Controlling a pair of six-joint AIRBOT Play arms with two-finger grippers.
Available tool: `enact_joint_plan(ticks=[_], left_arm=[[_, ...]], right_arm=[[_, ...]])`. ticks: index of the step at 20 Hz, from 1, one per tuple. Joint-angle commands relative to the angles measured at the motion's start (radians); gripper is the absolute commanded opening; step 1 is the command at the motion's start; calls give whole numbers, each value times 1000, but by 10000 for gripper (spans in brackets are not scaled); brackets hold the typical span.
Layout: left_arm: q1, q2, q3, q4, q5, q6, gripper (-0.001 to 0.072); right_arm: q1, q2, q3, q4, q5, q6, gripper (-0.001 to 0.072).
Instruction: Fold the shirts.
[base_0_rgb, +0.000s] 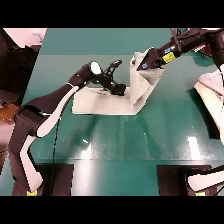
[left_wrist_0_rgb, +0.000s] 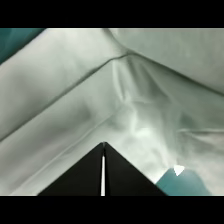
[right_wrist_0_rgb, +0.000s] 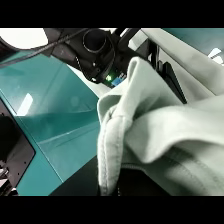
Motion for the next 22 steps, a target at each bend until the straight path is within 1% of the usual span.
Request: enact_joint_plan(ticks=[1,3,5,8,10,12,13,14,15,16,17,18,19,21,22], left_arm=[[64,17,80,120,-149,-29,22],[126,76,85,160,-153,-40,22],[201,150,87,184,-158,-43,22],[326,274,87,227,-182,-42,23],[404,352,87,248,-203,-16,23],[472,417,87,254,-222,-16,23],[499,444,87,254,-229,-17,24],[524,468,87,253,-235,-17,24],[542,486,87,253,-236,-17,24],[558,502,87,253,-238,-17,24],[566,512,87,254,-238,-17,24],[571,522,87,254,-243,-17,24],[571,527,87,255,-251,-17,24],[571,529,87,253,-294,-17,24],[571,529,87,253,-328,-16,24]], right_arm=[[49,-3,-4,0,-35,-12,15],[83,-3,-4,0,-64,-16,15],[124,-3,-4,0,-129,-47,15],[210,-27,-4,2,-266,-59,17],[280,-72,-4,2,-349,-101,18],[365,-140,-4,3,-462,-149,24],[408,-178,-4,2,-534,-175,131],[455,-220,-2,8,-618,-187,318],[498,-269,21,35,-681,-195,375],[533,-314,60,77,-710,-210,402],[562,-349,97,124,-727,-250,481],[582,-365,116,153,-735,-283,514],[590,-354,107,149,-740,-299,514],[563,-281,18,144,-731,-319,514],[531,-236,-27,116,-694,-318,514]])
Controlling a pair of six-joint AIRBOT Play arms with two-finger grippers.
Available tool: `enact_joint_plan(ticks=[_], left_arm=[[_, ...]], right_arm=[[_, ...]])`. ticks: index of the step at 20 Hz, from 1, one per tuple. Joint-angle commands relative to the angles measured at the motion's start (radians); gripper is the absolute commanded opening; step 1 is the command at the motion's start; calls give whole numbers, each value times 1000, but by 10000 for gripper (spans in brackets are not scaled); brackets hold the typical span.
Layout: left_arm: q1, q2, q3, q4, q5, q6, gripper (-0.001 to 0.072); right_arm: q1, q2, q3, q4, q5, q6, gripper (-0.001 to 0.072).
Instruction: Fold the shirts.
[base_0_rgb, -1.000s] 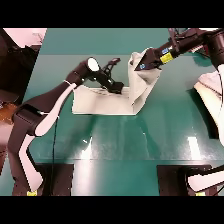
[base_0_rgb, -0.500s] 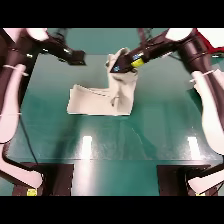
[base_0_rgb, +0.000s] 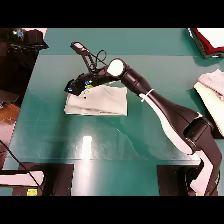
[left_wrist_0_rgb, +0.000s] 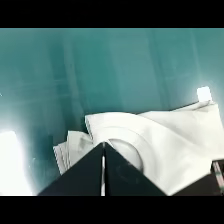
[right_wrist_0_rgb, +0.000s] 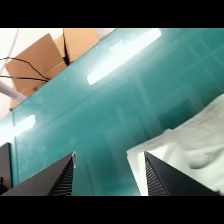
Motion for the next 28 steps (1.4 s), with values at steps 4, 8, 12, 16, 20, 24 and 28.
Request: enact_joint_plan(ticks=[4,8,12,16,20,24,28], left_arm=[[12,15,0,2,-206,27,24],[12,15,0,-1,-223,26,24],[12,15,0,-1,-200,26,24],[12,15,0,-1,-175,26,24],[12,15,0,-1,-174,26,24],[12,15,0,-1,-174,26,24],[12,15,0,-29,-174,26,24]], right_arm=[[-195,204,-232,-114,237,-35,511],[-414,318,-475,-124,324,95,511],[-558,341,-710,-95,283,196,538],[-566,277,-813,70,215,183,674],[-492,200,-813,179,113,175,674],[-408,135,-792,317,32,108,670],[-347,79,-671,323,37,76,237]])
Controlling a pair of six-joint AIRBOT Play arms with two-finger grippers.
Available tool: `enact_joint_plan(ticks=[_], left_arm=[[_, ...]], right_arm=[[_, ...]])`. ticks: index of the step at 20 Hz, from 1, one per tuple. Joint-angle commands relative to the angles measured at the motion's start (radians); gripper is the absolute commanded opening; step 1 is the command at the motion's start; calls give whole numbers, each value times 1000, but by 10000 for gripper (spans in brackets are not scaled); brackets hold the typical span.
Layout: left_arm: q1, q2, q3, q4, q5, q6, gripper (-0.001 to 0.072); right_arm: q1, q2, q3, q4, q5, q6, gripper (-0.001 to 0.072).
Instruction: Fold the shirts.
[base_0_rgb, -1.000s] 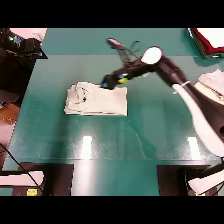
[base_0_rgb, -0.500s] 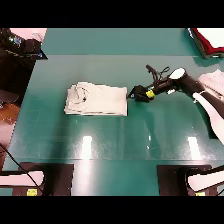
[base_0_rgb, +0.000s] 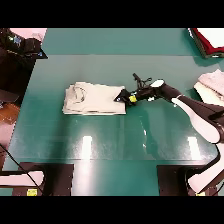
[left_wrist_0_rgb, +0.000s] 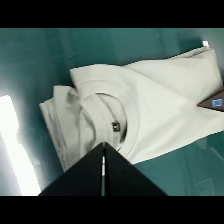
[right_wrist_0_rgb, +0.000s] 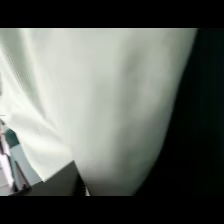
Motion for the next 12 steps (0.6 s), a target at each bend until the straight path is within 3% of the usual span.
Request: enact_joint_plan(ticks=[1,2,7,12], left_arm=[[0,1,0,-35,0,0,24],[0,1,0,-47,0,0,24],[-25,1,0,-71,-3,0,24],[-165,1,0,-69,61,0,23]], right_arm=[[49,-37,94,52,-11,-68,92],[51,-36,121,51,-9,-96,17],[-43,43,177,49,-11,-106,17],[-362,254,178,-97,0,-48,17]])
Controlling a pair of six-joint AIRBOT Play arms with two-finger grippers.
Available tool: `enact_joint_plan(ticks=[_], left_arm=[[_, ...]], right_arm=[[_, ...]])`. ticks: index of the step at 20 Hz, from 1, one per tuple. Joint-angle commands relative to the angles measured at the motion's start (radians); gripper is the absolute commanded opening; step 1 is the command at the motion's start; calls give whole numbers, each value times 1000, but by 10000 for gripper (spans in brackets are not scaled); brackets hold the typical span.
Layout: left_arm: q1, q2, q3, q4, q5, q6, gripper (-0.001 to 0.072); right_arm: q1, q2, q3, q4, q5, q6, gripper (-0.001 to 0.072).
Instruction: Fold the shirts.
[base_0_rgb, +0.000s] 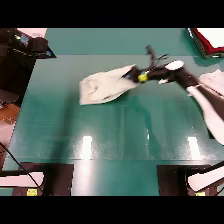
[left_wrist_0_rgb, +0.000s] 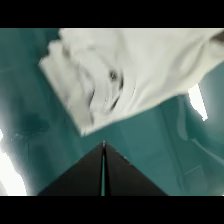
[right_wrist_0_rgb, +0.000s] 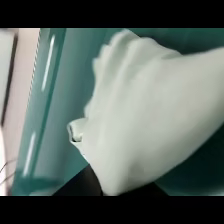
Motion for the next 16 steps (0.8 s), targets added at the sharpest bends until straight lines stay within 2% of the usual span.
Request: enact_joint_plan(ticks=[1,5,8,12,16], left_arm=[[-97,1,0,-1,75,0,23],[-206,1,0,-2,183,0,24],[-276,1,0,-1,199,0,24],[-337,0,0,2,200,0,23],[-346,0,0,10,201,-8,24]], right_arm=[[-233,142,6,-142,1,69,17],[-521,219,6,-192,-6,77,17],[-686,204,7,-203,-35,72,17],[-820,162,7,-196,-100,71,17],[-854,156,39,-197,-122,24,16]])
